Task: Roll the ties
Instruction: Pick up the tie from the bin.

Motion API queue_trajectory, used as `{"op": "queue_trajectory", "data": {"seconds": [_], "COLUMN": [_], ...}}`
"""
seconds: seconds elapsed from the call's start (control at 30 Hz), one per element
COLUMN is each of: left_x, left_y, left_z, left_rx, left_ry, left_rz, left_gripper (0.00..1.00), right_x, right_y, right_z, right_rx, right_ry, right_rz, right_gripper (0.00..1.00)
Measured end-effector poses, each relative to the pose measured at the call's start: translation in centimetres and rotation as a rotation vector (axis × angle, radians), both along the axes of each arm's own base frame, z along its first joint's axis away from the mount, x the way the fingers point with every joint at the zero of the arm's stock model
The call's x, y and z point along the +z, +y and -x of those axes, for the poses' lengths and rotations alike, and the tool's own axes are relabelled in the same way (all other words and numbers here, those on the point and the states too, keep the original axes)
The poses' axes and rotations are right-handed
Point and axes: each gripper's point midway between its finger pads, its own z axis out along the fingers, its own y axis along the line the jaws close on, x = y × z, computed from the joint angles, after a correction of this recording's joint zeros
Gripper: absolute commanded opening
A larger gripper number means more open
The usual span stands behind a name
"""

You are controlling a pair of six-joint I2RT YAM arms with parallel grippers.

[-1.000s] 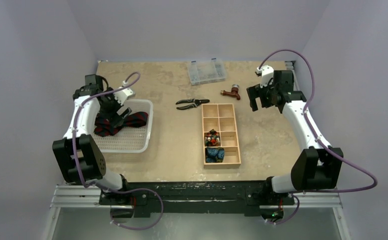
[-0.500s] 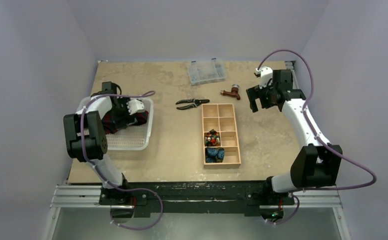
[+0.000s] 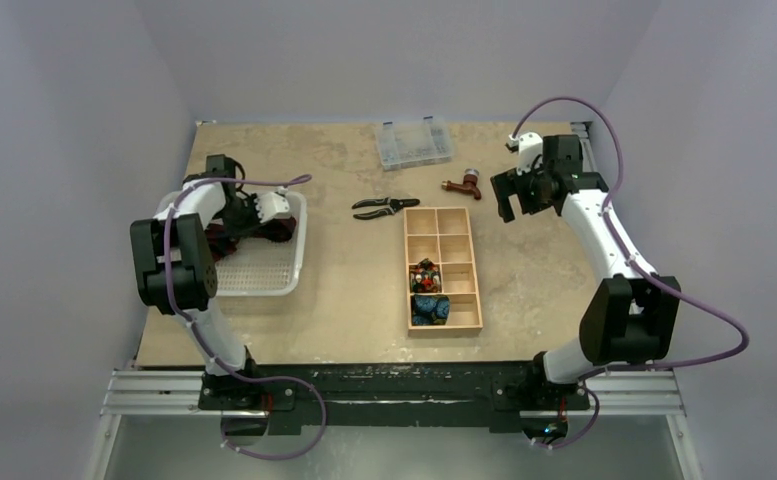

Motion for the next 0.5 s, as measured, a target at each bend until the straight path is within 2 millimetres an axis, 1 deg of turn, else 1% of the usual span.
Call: {"op": "queue_trajectory", "data": {"seconds": [0.1, 0.2, 0.3, 0.37, 0.4, 0.43, 0.5], "left_x": [1.6, 5.3, 11.2, 15.9, 18.1, 19.9, 23.7], "left_y": [-0.6, -1.7, -3.2, -4.5, -5.2, -5.9, -8.1], "left_z": [0.1, -0.4, -1.1, -1.6, -1.7, -1.6, -1.3], "left_rx": [0.04, 0.091, 0.138, 0.162, 0.17, 0.17, 0.172], "left_ry": [0.015, -0.029, -0.129, -0.217, -0.259, -0.289, -0.339], "left_rz": [0.045, 0.116, 0.211, 0.281, 0.316, 0.345, 0.431], "left_gripper": [0.0, 0.0, 0.0, 0.0, 0.0, 0.0, 0.0], "right_x": [-0.1, -0.1, -0.1, 0.0, 0.1, 0.1, 0.5], "right_y": [0.3, 0.7, 1.0, 1.4, 1.7, 2.1, 2.9], "right_z": [0.1, 0.2, 0.2, 0.2, 0.3, 0.4, 0.7], "right_rx": [0.012, 0.024, 0.037, 0.051, 0.066, 0.084, 0.122], "right_ry": [0.006, 0.008, 0.008, 0.009, 0.007, 0.007, 0.002], "right_rz": [-0.014, -0.029, -0.045, -0.061, -0.073, -0.088, -0.116], "right_gripper": [0.98, 0.98, 0.98, 0.98, 0.98, 0.98, 0.98]}}
